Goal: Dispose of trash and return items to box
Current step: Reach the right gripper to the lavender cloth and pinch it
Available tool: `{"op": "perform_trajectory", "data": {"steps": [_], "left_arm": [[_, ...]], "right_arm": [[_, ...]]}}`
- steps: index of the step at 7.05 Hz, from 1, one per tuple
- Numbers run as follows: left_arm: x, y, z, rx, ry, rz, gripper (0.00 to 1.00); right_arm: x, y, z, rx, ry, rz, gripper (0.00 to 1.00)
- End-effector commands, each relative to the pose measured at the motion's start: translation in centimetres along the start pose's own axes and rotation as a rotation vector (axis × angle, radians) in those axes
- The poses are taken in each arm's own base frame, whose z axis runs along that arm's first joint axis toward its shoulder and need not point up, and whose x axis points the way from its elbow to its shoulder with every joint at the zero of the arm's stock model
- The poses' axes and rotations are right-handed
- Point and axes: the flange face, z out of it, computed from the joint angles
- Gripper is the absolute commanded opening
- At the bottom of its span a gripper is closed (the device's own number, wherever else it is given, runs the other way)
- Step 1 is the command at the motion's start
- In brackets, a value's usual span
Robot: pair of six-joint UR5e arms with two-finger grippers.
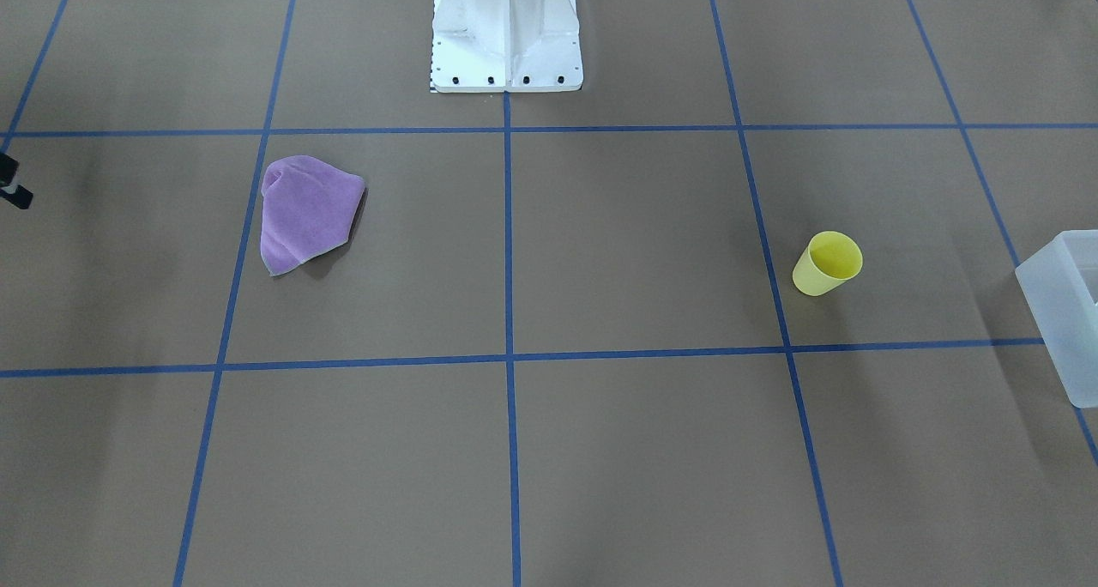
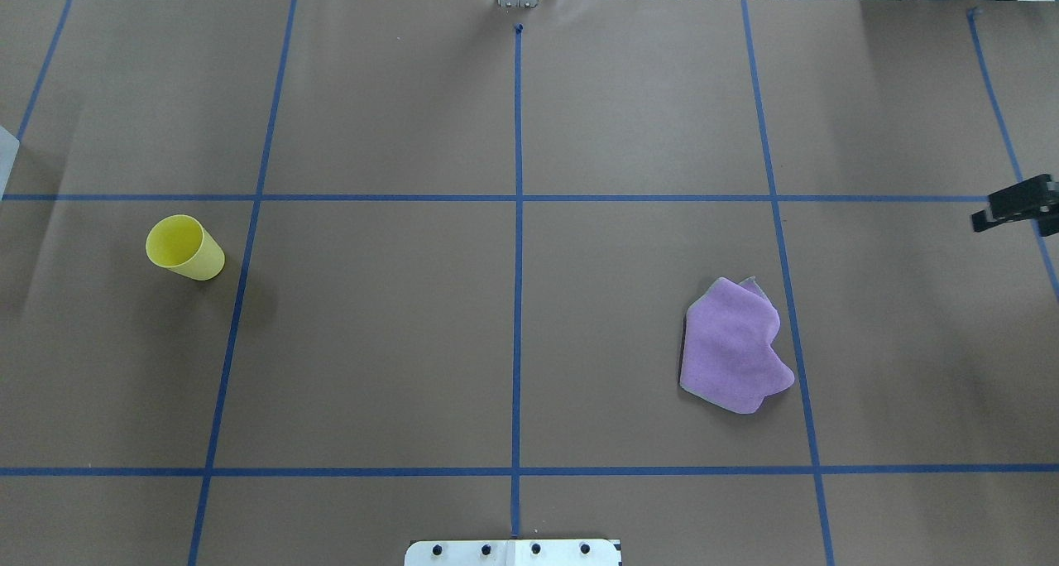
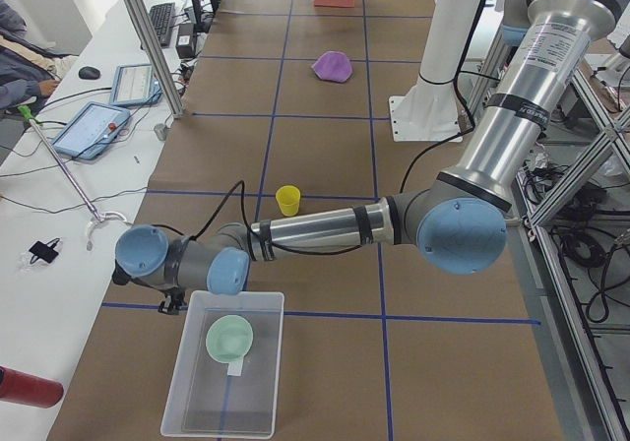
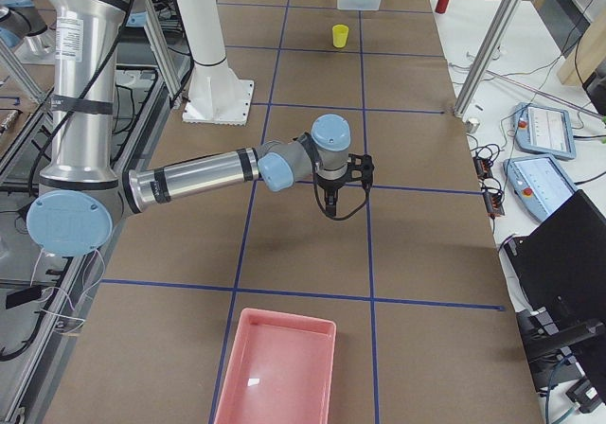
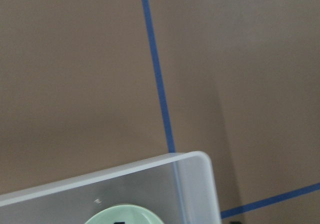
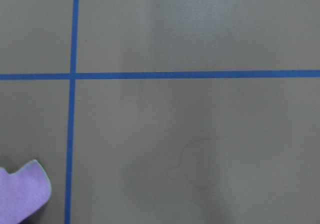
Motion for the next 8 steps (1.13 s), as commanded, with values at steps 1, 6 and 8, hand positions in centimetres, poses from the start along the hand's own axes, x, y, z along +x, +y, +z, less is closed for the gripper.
{"op": "perform_trajectory", "data": {"steps": [1,6,8], "left_arm": [[9.9,2.8,-0.1,0.01,-0.03,-0.068,0.79],[13.5,5.1,0.4,0.008,-0.015,-0.109,0.79],[13.5,5.1,0.4,0.008,-0.013,-0.111,0.79]], "right_arm": [[-11.9,3.2,6.2,0.026,-0.037,0.125,1.0],[-20.9,9.6,12.9,-0.02,-0.023,0.207,0.85],[-20.9,10.4,13.6,-0.034,-0.013,0.2,0.45]]}}
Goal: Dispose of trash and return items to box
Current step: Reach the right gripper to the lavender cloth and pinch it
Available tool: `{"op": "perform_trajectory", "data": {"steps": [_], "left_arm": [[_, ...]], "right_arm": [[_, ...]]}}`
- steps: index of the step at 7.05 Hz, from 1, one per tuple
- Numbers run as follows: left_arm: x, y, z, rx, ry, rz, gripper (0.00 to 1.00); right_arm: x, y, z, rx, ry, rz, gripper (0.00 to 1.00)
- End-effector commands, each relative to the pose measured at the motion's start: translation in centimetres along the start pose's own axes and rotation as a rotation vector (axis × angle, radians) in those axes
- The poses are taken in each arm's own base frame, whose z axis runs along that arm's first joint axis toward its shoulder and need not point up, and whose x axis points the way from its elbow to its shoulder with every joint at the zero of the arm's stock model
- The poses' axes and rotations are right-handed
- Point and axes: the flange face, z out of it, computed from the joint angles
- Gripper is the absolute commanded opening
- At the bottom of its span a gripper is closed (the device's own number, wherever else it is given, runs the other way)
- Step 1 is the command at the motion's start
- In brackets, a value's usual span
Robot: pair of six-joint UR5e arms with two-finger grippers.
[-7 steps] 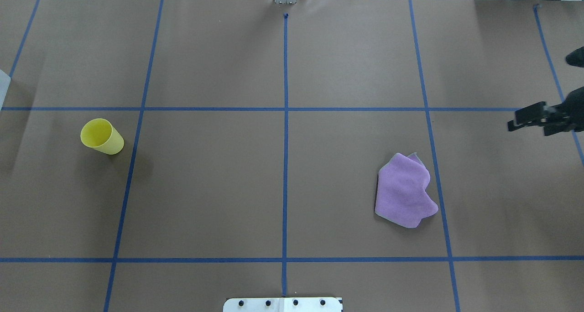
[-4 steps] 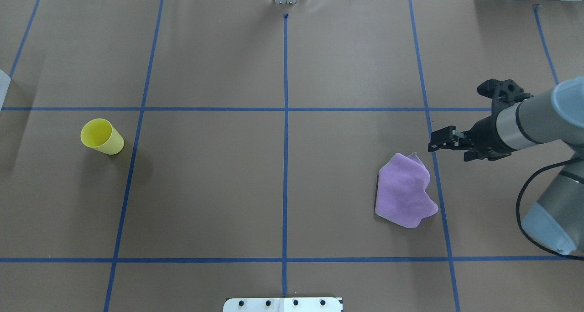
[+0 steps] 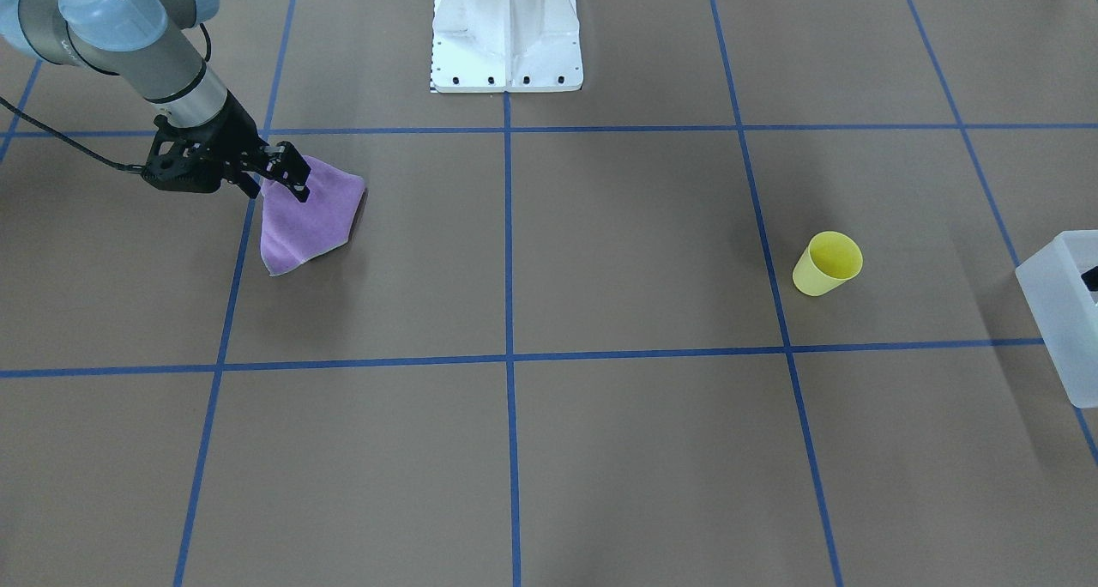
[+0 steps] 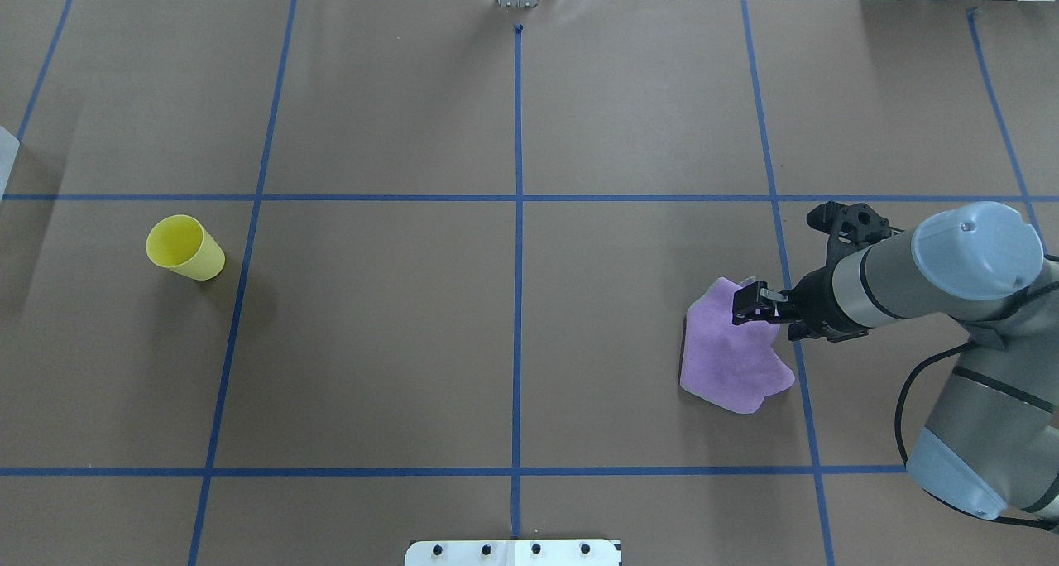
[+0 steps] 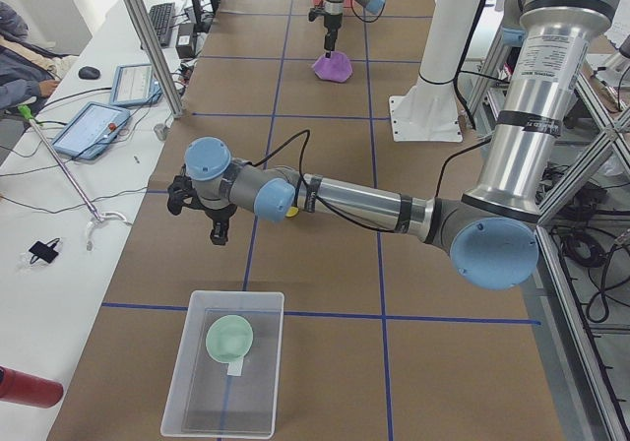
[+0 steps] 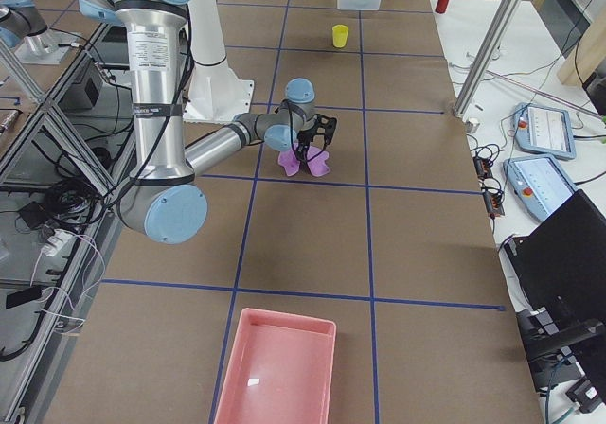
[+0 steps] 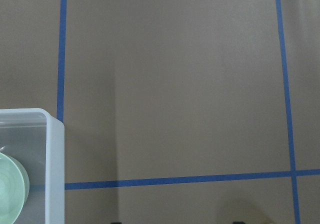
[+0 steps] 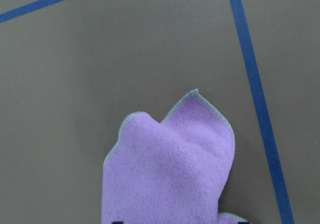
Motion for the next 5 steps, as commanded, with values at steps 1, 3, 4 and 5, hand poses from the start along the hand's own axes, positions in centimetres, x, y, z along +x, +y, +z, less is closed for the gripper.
{"op": "perform_trajectory", "data": {"steps": [1,3,4,5], "left_arm": [[-0.1,0.1,0.1,-0.002,0.002,-0.002,0.79],[0.1,0.1,0.4,-0.008,0.003,-0.009,0.79],[1.0,0.3,1.2,-0.02,0.006,-0.024,0.79],[2.8,0.7,3.4,-0.042,0.002,-0.039,0.79]], "right_arm": [[0.1,0.5,0.3,-0.016,0.003,-0.002,0.0],[-0.8,0.6,-3.0,-0.029,0.0,0.015,0.0],[-0.7,-0.1,-8.2,-0.031,0.03,0.062,0.0],[1.0,-0.9,-13.9,-0.046,0.052,0.021,0.0]]}}
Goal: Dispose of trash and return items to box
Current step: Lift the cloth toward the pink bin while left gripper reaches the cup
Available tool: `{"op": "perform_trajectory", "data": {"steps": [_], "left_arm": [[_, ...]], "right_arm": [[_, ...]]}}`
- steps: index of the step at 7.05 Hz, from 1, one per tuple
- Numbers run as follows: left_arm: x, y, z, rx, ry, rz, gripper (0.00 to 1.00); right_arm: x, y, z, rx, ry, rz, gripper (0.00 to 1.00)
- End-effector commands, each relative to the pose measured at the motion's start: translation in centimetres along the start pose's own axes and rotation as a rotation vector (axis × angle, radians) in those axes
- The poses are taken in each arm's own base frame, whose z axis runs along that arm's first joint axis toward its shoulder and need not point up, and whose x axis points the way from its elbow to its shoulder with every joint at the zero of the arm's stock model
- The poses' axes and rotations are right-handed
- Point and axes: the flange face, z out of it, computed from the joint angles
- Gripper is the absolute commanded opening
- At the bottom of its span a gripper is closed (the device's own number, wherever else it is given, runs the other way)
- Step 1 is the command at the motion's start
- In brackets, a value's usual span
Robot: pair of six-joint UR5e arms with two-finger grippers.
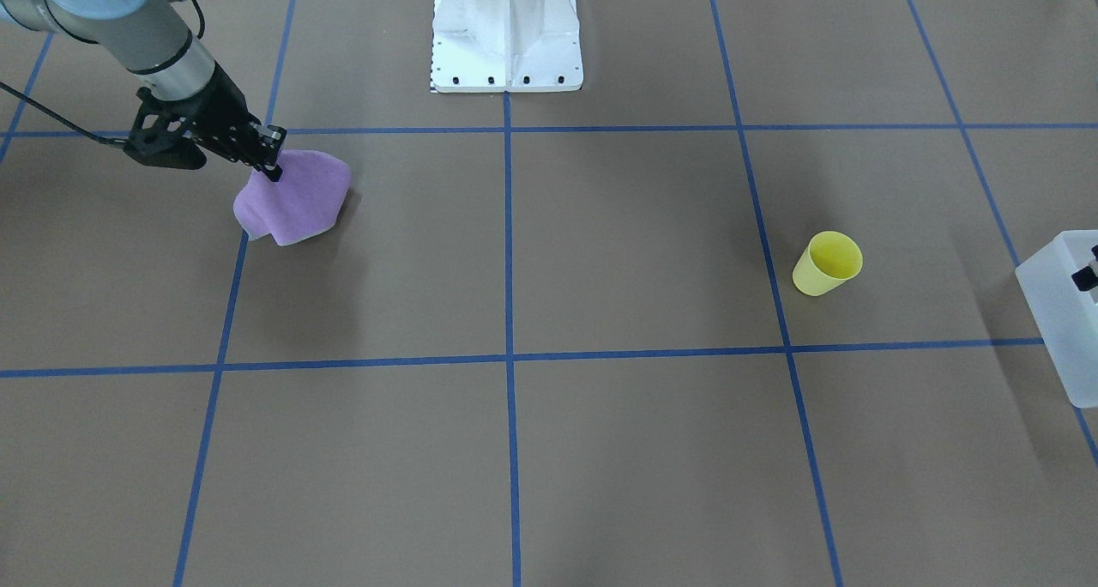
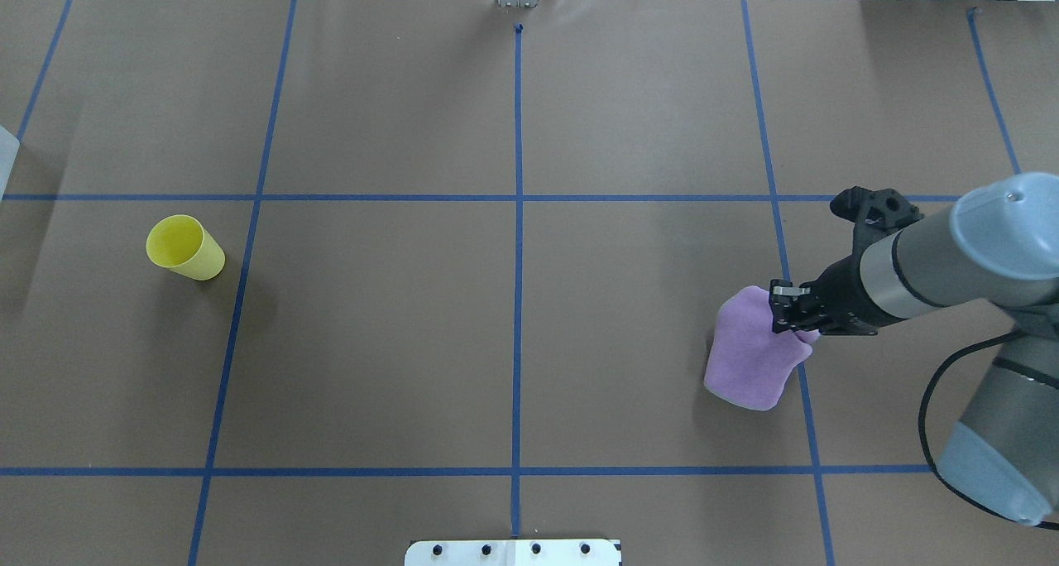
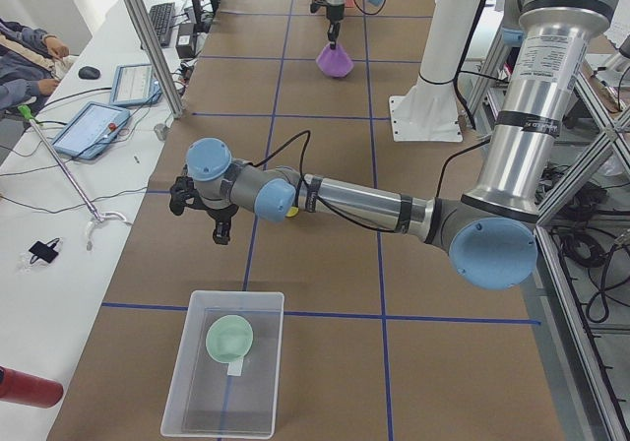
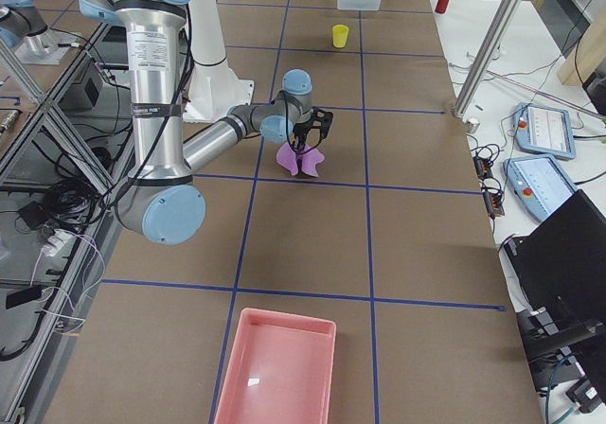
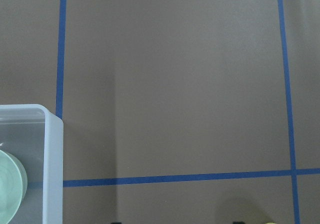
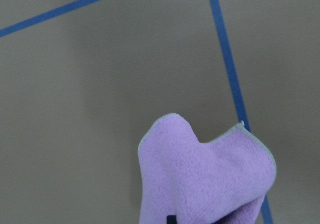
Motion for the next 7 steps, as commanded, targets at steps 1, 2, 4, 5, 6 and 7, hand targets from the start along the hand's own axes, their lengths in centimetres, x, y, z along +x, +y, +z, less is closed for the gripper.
{"op": "perform_trajectory", "data": {"steps": [1,2,4,5,6,7], "left_arm": [[3.3,1.4,4.4,-0.003,-0.018,-0.007,0.79],[5.0,2.6,6.5,0.016,0.003,-0.039,0.79],[8.9,4.9,10.3,-0.009,0.025,-0.043,0.78],[11.6,6.3,11.9,-0.033,0.032,-0.01,0.78],[13.7,7.4,13.2,-0.036,0.02,0.001,0.78],[15.0,8.5,15.0,-0.036,-0.007,0.032,0.78]], "right_arm": [[4.9,-2.2,-9.8,-0.001,0.058,-0.062,0.0],[9.5,-4.4,-12.4,0.013,0.08,-0.136,0.0],[17.9,-7.6,-17.7,0.015,0.154,-0.224,0.0],[21.3,-8.8,-19.9,0.003,0.19,-0.277,0.0],[24.2,-9.9,-21.0,0.008,0.199,-0.297,0.0],[25.1,-10.3,-21.0,0.006,0.205,-0.291,0.0]]}}
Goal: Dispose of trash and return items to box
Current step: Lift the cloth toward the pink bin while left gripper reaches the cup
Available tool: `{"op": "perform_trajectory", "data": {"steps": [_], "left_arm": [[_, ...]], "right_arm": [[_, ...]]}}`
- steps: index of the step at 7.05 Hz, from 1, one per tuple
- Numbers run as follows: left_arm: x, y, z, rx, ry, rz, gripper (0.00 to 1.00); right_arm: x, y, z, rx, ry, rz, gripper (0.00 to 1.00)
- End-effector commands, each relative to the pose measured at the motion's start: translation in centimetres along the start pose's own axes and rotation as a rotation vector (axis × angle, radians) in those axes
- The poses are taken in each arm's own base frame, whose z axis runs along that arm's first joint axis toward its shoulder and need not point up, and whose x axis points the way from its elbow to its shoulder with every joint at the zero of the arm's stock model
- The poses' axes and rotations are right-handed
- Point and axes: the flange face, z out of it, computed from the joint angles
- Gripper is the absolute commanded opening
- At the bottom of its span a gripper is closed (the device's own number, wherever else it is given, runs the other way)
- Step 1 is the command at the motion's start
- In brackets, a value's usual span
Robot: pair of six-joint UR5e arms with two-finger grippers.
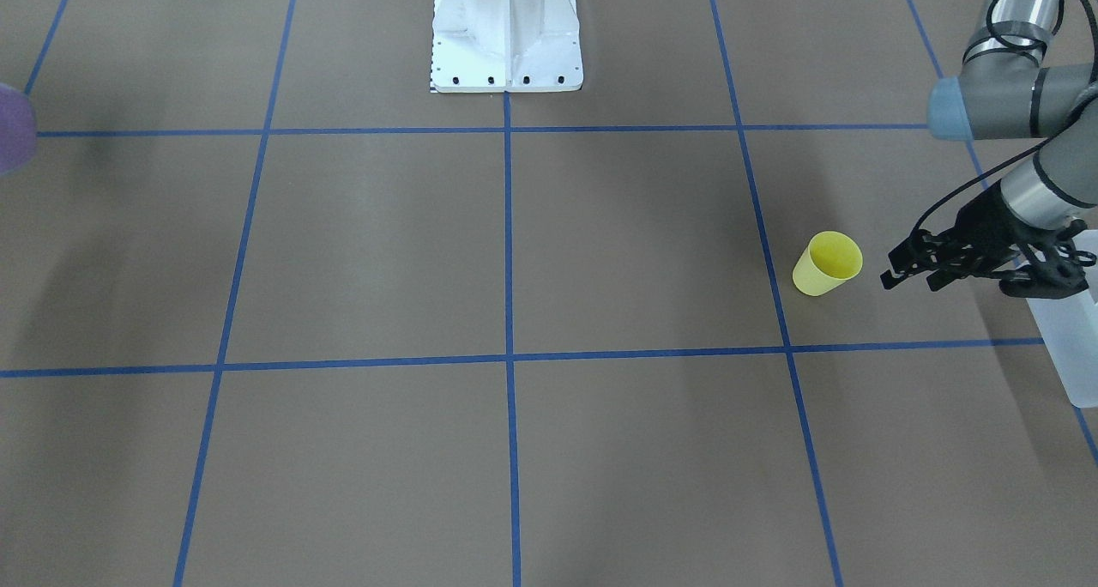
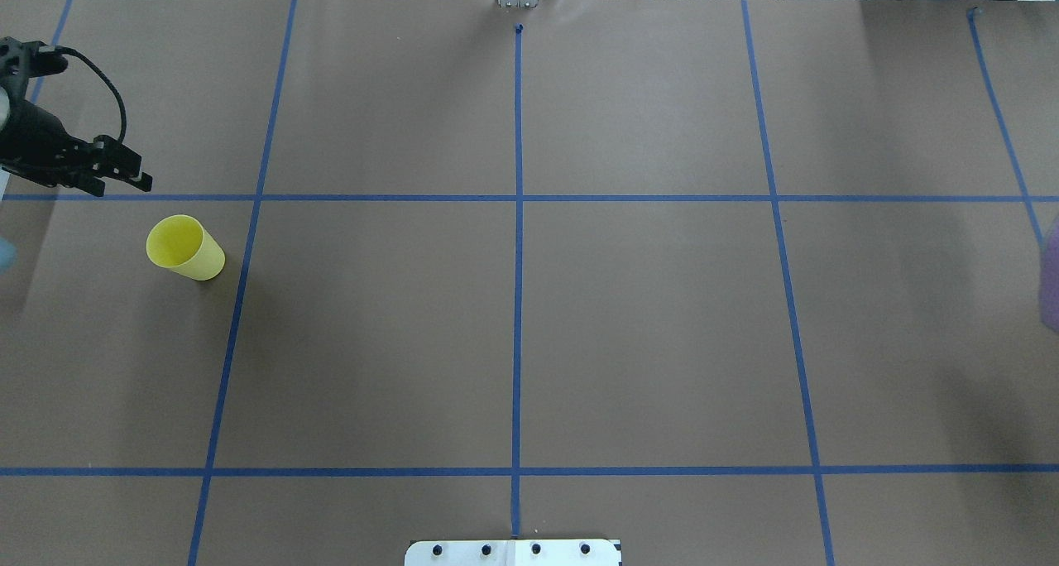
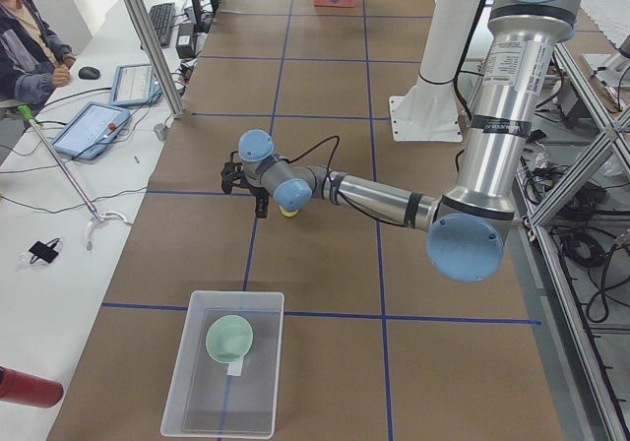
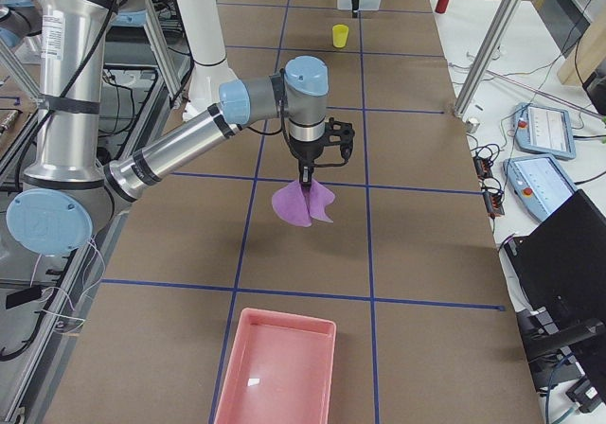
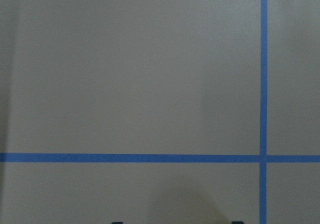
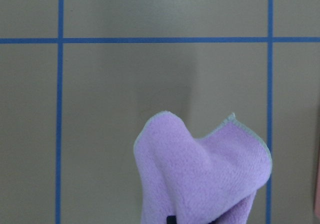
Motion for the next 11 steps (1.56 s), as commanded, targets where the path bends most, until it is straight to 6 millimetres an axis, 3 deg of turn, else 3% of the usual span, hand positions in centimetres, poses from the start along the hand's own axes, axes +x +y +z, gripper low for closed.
{"op": "perform_trajectory", "data": {"steps": [1,3,4,8,9,10,11], "left_arm": [[3.1,2.4,3.3,-0.012,-0.032,0.061,0.75],[0.4,6.0,2.0,-0.028,-0.042,0.094,0.73],[0.5,6.1,1.8,-0.027,-0.041,0.097,0.68],[1.5,5.4,2.9,-0.034,-0.04,0.096,0.64],[1.4,5.1,3.2,-0.036,-0.042,0.094,0.44],[1.4,5.1,3.1,-0.034,-0.042,0.093,0.0],[1.6,5.2,3.1,-0.034,-0.04,0.094,0.0]], "right_arm": [[2.6,-0.1,-0.2,-0.005,0.01,-0.009,0.0],[2.8,0.1,-0.1,-0.008,0.01,-0.004,0.0],[2.8,0.1,-0.1,-0.01,0.006,-0.003,0.0],[3.2,0.1,0.4,-0.021,0.007,0.009,0.0],[3.7,-0.2,1.0,-0.028,0.014,0.011,0.0],[5.8,-0.5,1.2,-0.029,0.014,-0.005,0.0],[8.3,-0.8,1.6,-0.035,0.017,-0.038,0.0]]}}
